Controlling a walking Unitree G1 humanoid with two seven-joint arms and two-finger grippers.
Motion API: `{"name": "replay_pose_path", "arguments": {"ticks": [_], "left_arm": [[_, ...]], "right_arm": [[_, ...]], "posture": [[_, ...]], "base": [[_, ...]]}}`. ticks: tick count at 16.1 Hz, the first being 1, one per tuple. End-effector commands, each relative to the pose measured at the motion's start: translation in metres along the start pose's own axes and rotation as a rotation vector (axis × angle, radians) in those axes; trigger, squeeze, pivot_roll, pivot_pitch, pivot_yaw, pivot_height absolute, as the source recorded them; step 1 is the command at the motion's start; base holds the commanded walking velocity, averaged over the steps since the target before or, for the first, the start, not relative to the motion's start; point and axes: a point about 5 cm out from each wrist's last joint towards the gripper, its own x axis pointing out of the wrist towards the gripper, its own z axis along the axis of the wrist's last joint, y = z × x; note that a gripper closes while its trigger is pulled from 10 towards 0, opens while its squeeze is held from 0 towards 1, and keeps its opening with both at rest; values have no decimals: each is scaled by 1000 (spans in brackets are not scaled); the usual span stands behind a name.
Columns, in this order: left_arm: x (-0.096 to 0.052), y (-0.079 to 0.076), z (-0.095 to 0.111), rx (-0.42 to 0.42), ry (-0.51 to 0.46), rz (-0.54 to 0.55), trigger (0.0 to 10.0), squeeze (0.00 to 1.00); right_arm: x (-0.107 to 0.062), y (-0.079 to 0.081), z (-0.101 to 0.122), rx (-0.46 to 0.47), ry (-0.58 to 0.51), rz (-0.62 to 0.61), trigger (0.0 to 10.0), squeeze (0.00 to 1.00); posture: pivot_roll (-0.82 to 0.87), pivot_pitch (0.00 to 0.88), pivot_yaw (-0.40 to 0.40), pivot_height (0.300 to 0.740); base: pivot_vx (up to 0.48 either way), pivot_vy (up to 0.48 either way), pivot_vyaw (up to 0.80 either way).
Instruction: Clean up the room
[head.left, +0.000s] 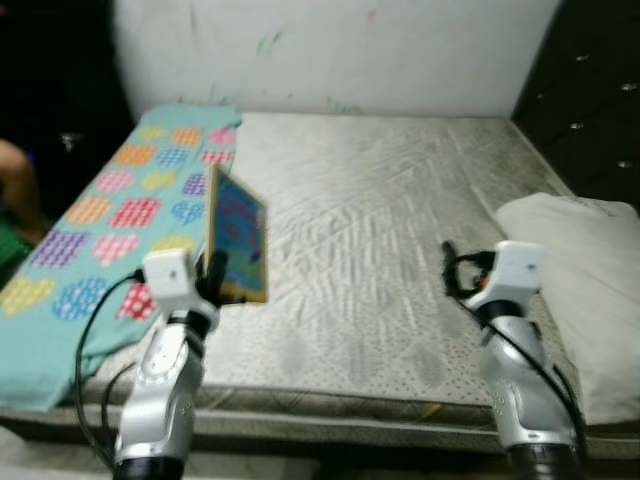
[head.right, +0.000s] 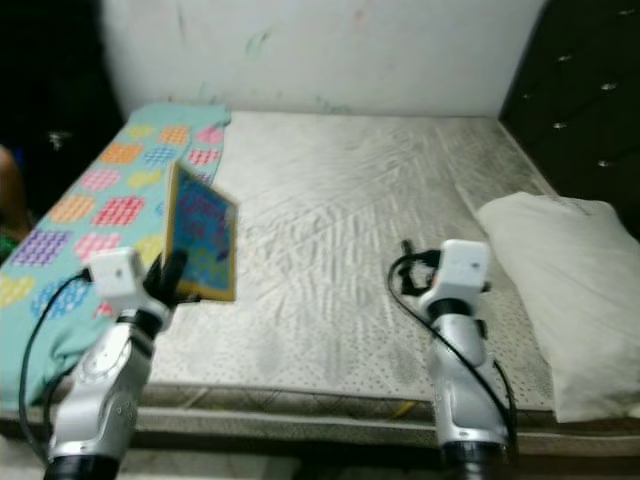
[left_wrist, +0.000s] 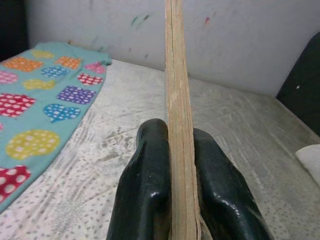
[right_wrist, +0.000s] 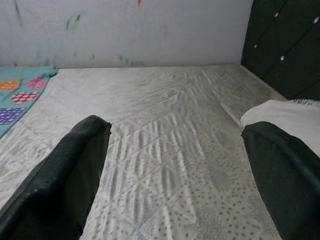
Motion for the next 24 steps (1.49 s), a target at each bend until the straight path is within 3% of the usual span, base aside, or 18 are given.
{"name": "replay_pose_path", "arguments": {"ticks": [1, 8, 12, 20, 24], "left_arm": [[3, -3, 10, 3, -48, -13, 10000, 0], [3, -4, 12, -17, -62, -22, 10000, 0], [1, -11, 14, -32, -86, -97, 10000, 0], [1, -12, 15, -36, -91, -128, 10000, 0], [1, -9, 12, -39, -73, -100, 10000, 0]], "right_arm": [[2, -3, 5, -6, -15, -4, 10000, 0], [2, -4, 5, -12, -17, -3, 10000, 0], [3, -4, 6, -15, -20, 0, 10000, 0], [5, -3, 7, -16, -24, 2, 10000, 0], [3, -4, 4, -28, -18, 4, 10000, 0]], "posture": [[-86, 0, 37, 740], [-89, 0, 37, 740], [-90, 0, 33, 740], [-90, 0, 36, 740], [-90, 0, 36, 740]], "base": [[0, -285, 0], [0, 0, 0], [0, 0, 0], [302, 0, 0], [0, 0, 0]]}}
